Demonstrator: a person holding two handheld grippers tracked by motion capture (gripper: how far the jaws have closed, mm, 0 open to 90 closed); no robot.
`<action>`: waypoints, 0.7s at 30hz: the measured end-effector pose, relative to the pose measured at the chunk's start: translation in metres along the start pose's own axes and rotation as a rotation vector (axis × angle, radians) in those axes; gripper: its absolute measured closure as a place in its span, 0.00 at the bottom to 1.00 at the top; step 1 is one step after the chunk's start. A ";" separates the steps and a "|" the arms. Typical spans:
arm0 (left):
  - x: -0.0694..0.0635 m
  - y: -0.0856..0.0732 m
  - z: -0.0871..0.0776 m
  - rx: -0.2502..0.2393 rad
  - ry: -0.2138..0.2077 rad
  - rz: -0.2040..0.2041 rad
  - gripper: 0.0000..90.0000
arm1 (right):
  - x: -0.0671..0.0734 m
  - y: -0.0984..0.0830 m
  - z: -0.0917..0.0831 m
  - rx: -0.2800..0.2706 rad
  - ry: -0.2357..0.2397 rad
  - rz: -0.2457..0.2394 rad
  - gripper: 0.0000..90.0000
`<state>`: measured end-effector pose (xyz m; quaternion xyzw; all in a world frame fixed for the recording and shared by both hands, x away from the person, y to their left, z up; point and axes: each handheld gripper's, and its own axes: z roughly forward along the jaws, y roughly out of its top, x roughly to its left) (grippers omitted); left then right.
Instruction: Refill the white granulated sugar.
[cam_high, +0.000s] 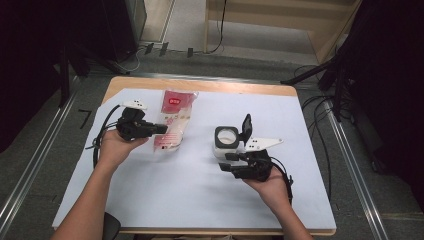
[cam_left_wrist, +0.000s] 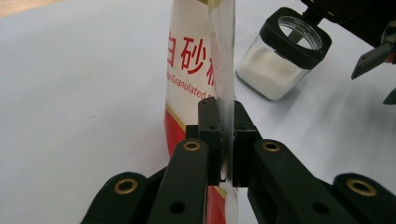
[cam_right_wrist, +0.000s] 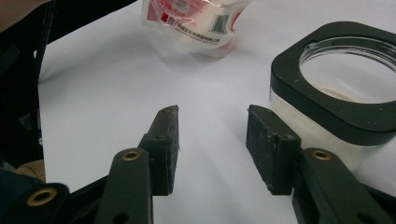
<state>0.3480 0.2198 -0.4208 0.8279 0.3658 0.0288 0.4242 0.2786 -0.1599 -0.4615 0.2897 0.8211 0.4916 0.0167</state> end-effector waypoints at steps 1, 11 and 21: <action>0.000 -0.001 -0.001 0.001 0.001 0.007 0.98 | 0.000 0.000 0.000 0.001 0.000 0.000 0.61; 0.001 -0.016 -0.008 0.013 0.002 -0.005 0.97 | 0.000 0.000 -0.002 -0.002 -0.009 0.001 0.61; -0.003 -0.029 -0.015 0.019 0.011 0.042 0.97 | 0.000 0.000 -0.003 0.000 -0.016 -0.001 0.61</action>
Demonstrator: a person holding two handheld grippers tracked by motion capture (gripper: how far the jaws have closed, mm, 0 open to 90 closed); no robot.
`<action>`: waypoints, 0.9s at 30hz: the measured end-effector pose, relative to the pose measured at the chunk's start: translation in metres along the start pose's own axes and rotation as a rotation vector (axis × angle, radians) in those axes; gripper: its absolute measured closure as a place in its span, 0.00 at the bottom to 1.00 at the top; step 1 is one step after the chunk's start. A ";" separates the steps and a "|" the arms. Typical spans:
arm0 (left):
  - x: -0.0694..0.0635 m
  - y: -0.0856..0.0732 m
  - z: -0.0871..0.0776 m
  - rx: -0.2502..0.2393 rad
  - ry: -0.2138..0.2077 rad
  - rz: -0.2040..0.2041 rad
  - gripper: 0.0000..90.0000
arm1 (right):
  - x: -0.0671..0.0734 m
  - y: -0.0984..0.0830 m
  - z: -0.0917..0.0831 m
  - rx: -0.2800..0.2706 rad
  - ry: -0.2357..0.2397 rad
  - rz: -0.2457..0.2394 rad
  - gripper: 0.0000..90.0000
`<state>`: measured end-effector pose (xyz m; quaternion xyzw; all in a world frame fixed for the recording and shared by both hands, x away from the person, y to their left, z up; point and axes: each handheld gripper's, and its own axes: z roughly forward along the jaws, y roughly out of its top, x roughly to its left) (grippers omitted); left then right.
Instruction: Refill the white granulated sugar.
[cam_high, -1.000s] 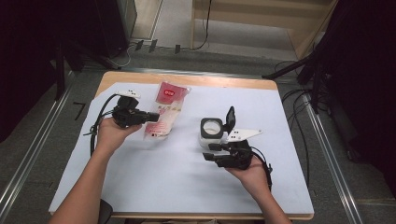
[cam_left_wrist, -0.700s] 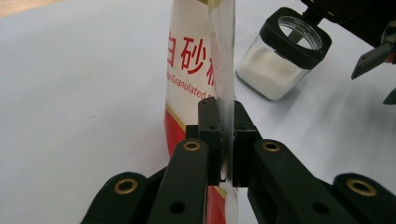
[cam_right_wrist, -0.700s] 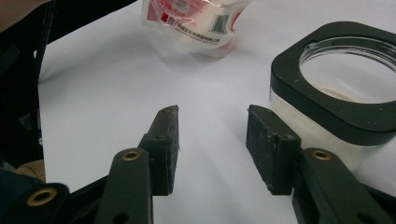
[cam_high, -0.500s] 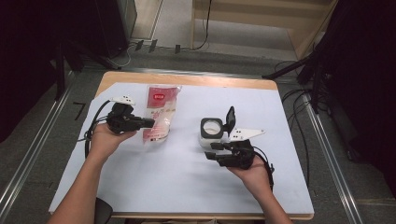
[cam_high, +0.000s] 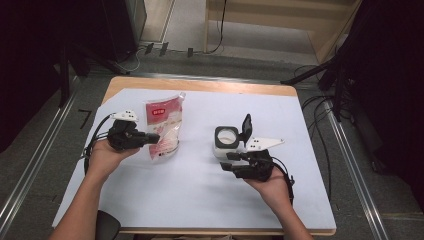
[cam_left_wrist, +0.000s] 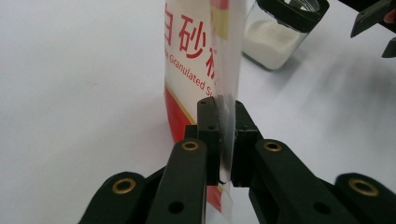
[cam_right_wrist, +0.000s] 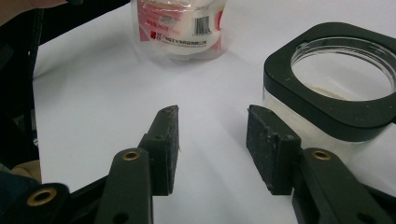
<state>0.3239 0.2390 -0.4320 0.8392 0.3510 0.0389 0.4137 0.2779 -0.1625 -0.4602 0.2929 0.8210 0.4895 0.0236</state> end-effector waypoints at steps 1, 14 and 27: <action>0.000 -0.001 0.000 -0.006 0.008 0.001 0.96 | 0.000 0.000 0.000 0.000 0.000 0.000 0.61; 0.000 -0.007 -0.008 -0.020 -0.012 -0.019 0.86 | 0.000 -0.001 0.001 0.015 -0.011 -0.008 0.61; -0.002 -0.009 -0.007 -0.015 -0.027 0.016 0.69 | -0.001 0.000 0.000 0.011 -0.016 -0.008 0.61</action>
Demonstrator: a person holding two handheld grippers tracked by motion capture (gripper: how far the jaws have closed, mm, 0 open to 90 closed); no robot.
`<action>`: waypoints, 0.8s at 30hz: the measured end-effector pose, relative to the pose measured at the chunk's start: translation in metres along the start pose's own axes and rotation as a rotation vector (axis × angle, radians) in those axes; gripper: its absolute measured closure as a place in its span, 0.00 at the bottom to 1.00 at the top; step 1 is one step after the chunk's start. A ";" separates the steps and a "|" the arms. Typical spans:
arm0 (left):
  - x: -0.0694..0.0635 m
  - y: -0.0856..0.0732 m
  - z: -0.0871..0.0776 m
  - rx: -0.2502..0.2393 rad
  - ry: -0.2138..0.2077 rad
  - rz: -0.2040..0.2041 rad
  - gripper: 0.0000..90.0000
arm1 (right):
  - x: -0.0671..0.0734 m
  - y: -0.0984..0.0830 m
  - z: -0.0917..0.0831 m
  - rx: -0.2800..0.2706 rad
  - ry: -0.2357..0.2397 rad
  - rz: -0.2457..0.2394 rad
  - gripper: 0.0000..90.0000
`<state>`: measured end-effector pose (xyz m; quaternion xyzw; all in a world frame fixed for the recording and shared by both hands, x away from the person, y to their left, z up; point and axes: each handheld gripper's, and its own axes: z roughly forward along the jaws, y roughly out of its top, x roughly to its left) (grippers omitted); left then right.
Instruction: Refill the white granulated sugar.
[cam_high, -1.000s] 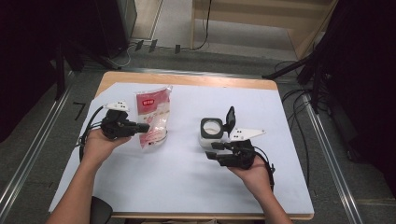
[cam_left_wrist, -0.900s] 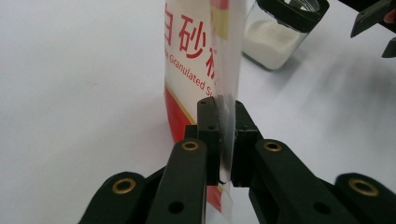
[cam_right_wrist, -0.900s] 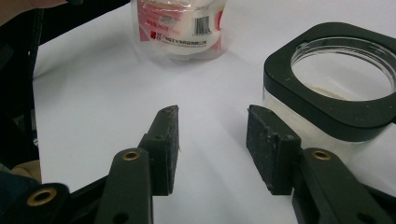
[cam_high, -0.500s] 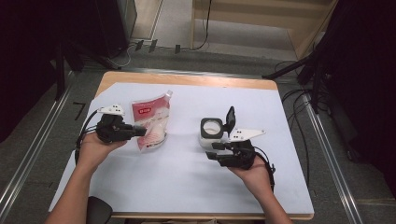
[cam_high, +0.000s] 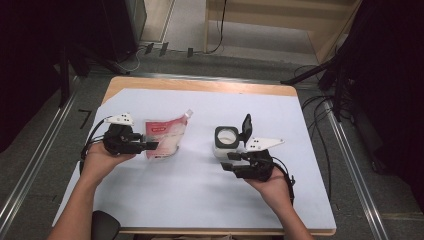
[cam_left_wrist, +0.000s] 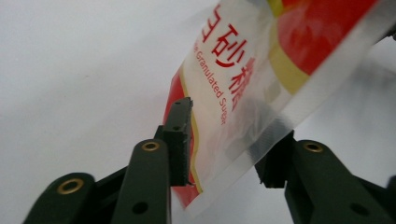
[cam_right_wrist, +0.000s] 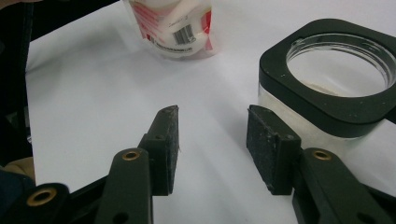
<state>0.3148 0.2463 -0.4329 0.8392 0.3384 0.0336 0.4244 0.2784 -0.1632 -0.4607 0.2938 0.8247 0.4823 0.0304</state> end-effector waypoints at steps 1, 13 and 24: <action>0.000 0.000 0.000 -0.004 0.002 0.002 0.68 | 0.000 0.000 0.000 0.000 0.000 0.000 0.60; -0.002 -0.004 -0.008 -0.032 0.001 -0.009 0.61 | -0.001 0.001 -0.001 -0.002 -0.003 -0.001 0.61; -0.002 -0.008 -0.018 -0.034 0.031 -0.006 0.56 | -0.005 0.001 -0.004 -0.002 -0.016 0.007 0.61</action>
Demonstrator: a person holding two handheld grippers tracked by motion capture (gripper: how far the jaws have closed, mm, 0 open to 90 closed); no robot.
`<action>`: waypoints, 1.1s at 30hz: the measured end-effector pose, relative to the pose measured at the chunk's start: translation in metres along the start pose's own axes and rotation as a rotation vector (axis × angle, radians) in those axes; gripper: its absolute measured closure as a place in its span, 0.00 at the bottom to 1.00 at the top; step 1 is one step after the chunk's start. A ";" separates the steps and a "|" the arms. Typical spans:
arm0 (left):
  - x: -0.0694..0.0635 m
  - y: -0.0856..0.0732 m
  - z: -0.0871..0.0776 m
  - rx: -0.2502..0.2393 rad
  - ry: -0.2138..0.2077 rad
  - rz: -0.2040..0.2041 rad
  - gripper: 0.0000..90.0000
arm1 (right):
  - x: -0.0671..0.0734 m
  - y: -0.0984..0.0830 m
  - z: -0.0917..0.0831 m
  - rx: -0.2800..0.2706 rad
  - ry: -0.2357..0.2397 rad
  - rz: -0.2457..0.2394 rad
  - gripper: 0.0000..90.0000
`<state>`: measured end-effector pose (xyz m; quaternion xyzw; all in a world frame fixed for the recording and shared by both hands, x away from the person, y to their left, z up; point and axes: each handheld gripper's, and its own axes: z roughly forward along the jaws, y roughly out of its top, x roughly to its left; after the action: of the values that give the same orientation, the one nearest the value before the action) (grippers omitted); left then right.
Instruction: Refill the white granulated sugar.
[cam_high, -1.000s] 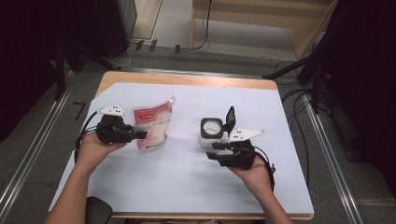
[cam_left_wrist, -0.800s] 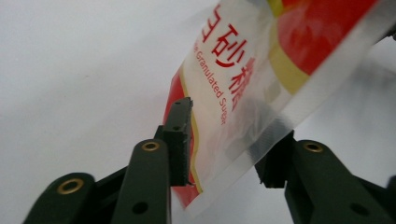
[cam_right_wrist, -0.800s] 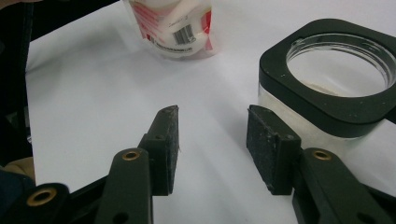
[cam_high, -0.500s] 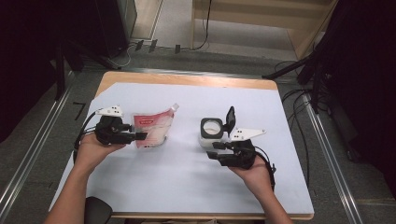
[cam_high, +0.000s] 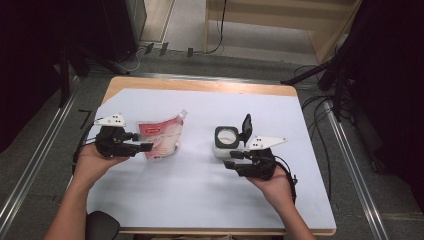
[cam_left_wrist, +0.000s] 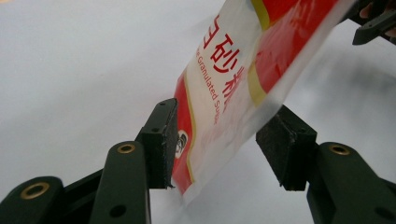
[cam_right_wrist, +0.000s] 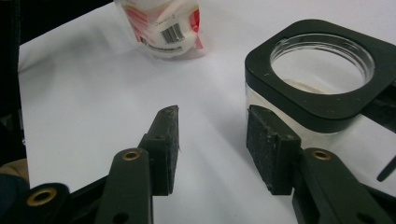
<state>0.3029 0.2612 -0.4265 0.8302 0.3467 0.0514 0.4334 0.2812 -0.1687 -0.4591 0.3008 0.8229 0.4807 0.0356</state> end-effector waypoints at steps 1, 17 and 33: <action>0.000 0.000 -0.001 0.002 0.001 -0.006 0.55 | -0.001 0.000 -0.001 0.001 -0.003 0.003 0.61; 0.008 -0.006 -0.029 0.003 0.020 -0.048 0.53 | -0.019 0.001 -0.018 -0.011 -0.037 0.051 0.72; 0.021 -0.013 -0.040 -0.021 0.080 -0.093 0.47 | -0.033 0.000 -0.029 0.005 -0.051 0.120 1.00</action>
<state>0.2961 0.3066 -0.4162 0.8060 0.4014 0.0680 0.4297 0.2982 -0.2084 -0.4516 0.3617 0.8035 0.4720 0.0267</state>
